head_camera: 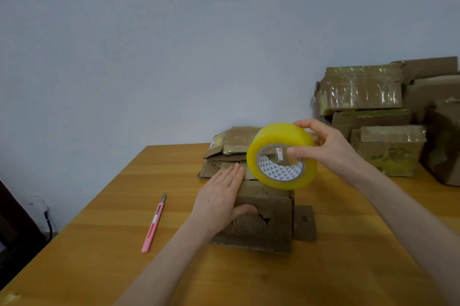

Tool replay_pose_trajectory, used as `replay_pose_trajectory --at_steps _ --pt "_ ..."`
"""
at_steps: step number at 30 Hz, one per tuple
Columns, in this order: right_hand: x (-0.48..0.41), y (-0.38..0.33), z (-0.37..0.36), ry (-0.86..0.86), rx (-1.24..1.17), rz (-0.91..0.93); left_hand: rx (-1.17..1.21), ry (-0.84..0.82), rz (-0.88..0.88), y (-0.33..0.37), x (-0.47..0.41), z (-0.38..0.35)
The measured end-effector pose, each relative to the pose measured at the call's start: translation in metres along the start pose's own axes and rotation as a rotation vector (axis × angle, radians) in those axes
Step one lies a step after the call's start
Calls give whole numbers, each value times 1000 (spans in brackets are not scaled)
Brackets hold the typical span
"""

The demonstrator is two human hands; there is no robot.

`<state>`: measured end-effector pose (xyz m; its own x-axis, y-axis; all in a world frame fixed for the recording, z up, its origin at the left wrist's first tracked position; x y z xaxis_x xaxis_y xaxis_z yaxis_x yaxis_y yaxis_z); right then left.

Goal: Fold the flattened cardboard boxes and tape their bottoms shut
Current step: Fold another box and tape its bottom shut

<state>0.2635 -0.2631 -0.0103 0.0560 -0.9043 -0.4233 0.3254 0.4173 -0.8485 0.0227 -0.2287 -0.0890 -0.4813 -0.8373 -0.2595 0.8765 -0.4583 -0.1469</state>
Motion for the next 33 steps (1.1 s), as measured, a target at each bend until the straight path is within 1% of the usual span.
replay_pose_trajectory --at_steps 3,7,12,18,20,22,24,26,27,29,30,31,33 --pt "-2 -5 21 30 36 -4 7 -4 -7 -2 -1 0" --pt "12 9 50 -35 145 -101 51 -6 -11 -2 -2 -1" --pt "24 33 53 -37 131 -143 131 -50 24 -3 -2 1" --pt "54 68 56 -107 193 -253 165 -94 52 -1 1 4" --pt "60 78 51 -64 236 -264 274 -59 131 -2 3 1" --pt "60 82 44 -26 254 -278 471 -54 271 -3 4 -1" --pt "55 83 37 -28 249 -297 676 -67 385 -7 3 -1" --pt "50 82 30 -42 246 -301 790 -86 429 -6 2 2" --pt "47 81 27 -50 246 -298 801 -99 433 -5 1 3" --pt "45 77 20 -51 236 -289 699 -113 456 -7 -1 7" --pt "46 77 18 -45 230 -288 584 -93 456 -8 -2 9" --pt "47 77 17 -37 228 -285 439 -59 427 -5 -3 13" --pt "49 76 15 -11 230 -294 197 -31 282 15 -8 21"
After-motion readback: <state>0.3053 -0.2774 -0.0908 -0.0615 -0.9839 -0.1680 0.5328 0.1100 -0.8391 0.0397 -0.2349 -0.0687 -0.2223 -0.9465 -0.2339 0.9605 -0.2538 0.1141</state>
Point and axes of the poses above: each hand's wrist, its own x-axis away from the middle knuckle, its own z-axis out of the back of the hand, y = z × x, the point moved 1 cm from there along -x, towards the middle knuckle, and after that the axes turned 7 degrees about z, right-handed, at the moved point
